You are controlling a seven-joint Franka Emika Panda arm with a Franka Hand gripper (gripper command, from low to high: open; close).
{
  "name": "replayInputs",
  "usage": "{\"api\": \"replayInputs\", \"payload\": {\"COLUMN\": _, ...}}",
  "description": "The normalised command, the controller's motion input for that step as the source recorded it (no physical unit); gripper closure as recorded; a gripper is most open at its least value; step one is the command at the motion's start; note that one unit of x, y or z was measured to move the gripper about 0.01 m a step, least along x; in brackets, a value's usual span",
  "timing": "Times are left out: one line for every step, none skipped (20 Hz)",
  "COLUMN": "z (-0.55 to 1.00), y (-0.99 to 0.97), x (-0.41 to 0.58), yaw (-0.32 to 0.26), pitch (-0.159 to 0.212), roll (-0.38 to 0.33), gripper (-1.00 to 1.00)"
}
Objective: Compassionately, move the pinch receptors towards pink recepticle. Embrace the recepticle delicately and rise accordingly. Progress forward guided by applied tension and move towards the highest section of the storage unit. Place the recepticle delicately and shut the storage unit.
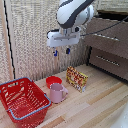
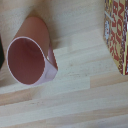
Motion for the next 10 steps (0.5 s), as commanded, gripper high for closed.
{"api": "replayInputs", "payload": {"z": -0.03, "y": 0.12, "x": 0.08, "yaw": -0.105, "pitch": 0.034, "roll": -0.042, "gripper": -1.0}}
{"api": "replayInputs", "payload": {"z": -0.47, "y": 0.16, "x": -0.369, "yaw": 0.001, "pitch": 0.035, "roll": -0.047, "gripper": -1.0}}
{"api": "replayInputs", "payload": {"z": -0.47, "y": 0.16, "x": -0.369, "yaw": 0.001, "pitch": 0.035, "roll": -0.047, "gripper": -1.0}}
{"api": "replayInputs", "payload": {"z": -0.49, "y": 0.18, "x": -0.331, "yaw": 0.0, "pitch": 0.049, "roll": -0.051, "gripper": -1.0}}
{"api": "replayInputs", "payload": {"z": -0.49, "y": 0.19, "x": -0.334, "yaw": 0.0, "pitch": 0.05, "roll": -0.059, "gripper": -1.0}}
{"api": "replayInputs", "payload": {"z": -0.49, "y": 0.17, "x": -0.317, "yaw": 0.002, "pitch": 0.06, "roll": -0.057, "gripper": -1.0}}
{"api": "replayInputs", "payload": {"z": -0.49, "y": 0.16, "x": -0.314, "yaw": 0.012, "pitch": 0.069, "roll": -0.056, "gripper": -1.0}}
{"api": "replayInputs", "payload": {"z": -0.48, "y": 0.16, "x": -0.303, "yaw": 0.018, "pitch": 0.078, "roll": -0.06, "gripper": -1.0}}
{"api": "replayInputs", "payload": {"z": -0.47, "y": 0.15, "x": -0.3, "yaw": 0.022, "pitch": 0.081, "roll": -0.057, "gripper": -1.0}}
{"api": "replayInputs", "payload": {"z": -0.47, "y": 0.13, "x": -0.286, "yaw": 0.028, "pitch": 0.083, "roll": -0.051, "gripper": -1.0}}
